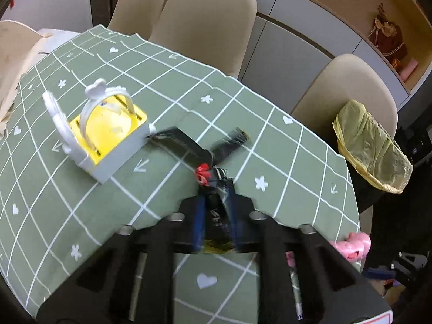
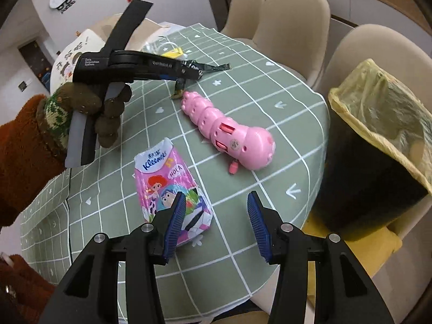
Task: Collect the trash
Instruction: 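Grasp the pink Kleenex pack with the right gripper while the left grasps the black wrapper, then carry the Kleenex pack and black wrapper over the bin with both grippers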
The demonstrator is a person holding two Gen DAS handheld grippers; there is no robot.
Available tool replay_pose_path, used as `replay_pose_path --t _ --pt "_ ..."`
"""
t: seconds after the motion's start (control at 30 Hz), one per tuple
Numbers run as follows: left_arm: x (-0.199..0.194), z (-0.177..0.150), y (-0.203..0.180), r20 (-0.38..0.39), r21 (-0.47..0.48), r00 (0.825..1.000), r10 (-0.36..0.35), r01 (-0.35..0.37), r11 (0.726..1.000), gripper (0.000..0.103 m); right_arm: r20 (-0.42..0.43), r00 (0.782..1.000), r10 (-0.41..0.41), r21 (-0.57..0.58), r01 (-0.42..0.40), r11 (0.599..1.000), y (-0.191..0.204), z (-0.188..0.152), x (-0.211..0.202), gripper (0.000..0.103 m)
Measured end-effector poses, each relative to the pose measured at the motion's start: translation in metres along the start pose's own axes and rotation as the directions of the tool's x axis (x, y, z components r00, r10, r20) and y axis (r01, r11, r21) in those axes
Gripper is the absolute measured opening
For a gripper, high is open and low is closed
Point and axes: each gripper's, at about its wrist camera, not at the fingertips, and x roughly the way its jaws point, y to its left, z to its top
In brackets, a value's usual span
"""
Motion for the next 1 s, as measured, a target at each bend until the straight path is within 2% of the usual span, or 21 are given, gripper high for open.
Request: replay_pose_path --t 0.1,0.2,0.4,0.47,0.63,0.77,0.8,0.83,0.87,0.9,1.0 --pt "-0.015 -0.012 0.011 -0.003 -0.06 1.0 -0.024 0.024 0.998 0.013 -0.003 0.999 0.054 -0.021 -0.054 0.998 0.006 0.009 0.01 0.045" --pt "-0.038 -0.036 0.023 -0.003 -0.099 0.999 -0.036 0.036 0.994 0.013 -0.007 0.998 0.069 -0.072 -0.07 0.995 0.02 0.016 0.021 0.045" --pt "-0.068 -0.082 0.043 -0.029 -0.206 0.996 -0.079 0.071 0.976 0.013 -0.07 0.991 0.11 -0.096 -0.116 0.989 0.043 0.019 0.043 0.045" --pt "-0.074 -0.094 0.047 -0.035 -0.216 0.998 -0.056 0.047 0.975 0.013 -0.074 0.994 0.085 -0.15 -0.095 0.984 0.058 0.014 0.046 0.047" --pt "-0.082 -0.114 0.058 -0.044 -0.256 0.998 -0.038 0.025 0.966 0.014 -0.055 0.997 -0.046 -0.295 0.028 0.955 0.083 0.005 0.05 0.05" --pt "-0.088 -0.124 0.068 -0.037 -0.3 0.999 -0.038 0.025 0.954 0.018 -0.074 0.994 -0.081 -0.36 0.049 0.932 0.09 0.005 0.053 0.05" --pt "-0.088 -0.125 0.068 -0.034 -0.305 0.999 -0.042 0.03 0.952 0.019 -0.081 0.993 -0.08 -0.365 0.045 0.93 0.089 0.007 0.054 0.048" --pt "-0.09 -0.127 0.068 -0.031 -0.307 0.999 -0.044 0.032 0.951 0.021 -0.089 0.993 -0.074 -0.379 0.035 0.925 0.09 0.008 0.053 0.03" --pt "-0.092 -0.129 0.068 -0.027 -0.308 0.999 -0.044 0.033 0.951 0.023 -0.097 0.992 -0.079 -0.389 0.035 0.921 0.093 0.009 0.053 0.016" --pt "-0.095 -0.131 0.068 -0.022 -0.31 0.999 -0.045 0.036 0.95 0.024 -0.104 0.991 -0.088 -0.4 0.039 0.916 0.094 0.008 0.052 0.009" --pt "-0.1 -0.135 0.068 -0.014 -0.31 0.999 -0.042 0.036 0.95 0.024 -0.067 0.994 -0.085 -0.395 0.052 0.917 0.095 0.009 0.042 0.007"
